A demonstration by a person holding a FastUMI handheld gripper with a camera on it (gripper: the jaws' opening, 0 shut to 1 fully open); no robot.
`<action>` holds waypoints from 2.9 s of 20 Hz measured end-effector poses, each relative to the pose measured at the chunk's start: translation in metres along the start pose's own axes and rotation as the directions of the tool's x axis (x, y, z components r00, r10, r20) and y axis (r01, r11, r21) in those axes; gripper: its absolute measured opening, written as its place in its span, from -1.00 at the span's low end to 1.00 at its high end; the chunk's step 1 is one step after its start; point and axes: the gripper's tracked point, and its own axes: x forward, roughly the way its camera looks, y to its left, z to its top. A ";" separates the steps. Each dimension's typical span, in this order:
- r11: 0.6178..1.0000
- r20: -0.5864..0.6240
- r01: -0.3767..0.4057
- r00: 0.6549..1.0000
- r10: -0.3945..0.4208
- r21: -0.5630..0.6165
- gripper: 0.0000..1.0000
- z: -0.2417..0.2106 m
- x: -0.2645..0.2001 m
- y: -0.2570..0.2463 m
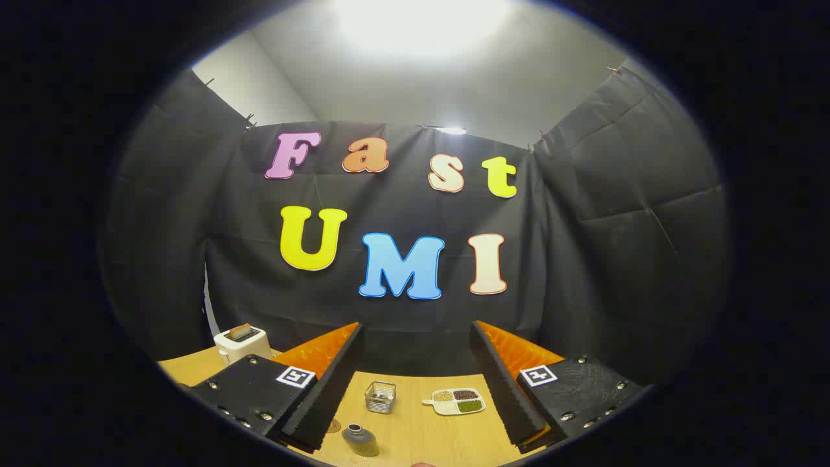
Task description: Take the bottle from table, then pour the juice into the cup, finally place the bottle on the coaster
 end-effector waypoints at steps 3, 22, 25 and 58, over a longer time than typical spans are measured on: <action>1.000 -0.007 -0.010 1.000 0.010 0.027 0.99 -0.005 -0.002 0.006; 0.996 -0.028 -0.019 0.999 0.021 0.090 0.99 -0.052 0.009 0.016; 0.995 -0.036 -0.036 0.999 0.040 0.094 0.98 -0.074 0.012 0.024; 0.992 -0.246 -0.108 0.962 0.122 0.070 0.99 -0.369 0.038 0.116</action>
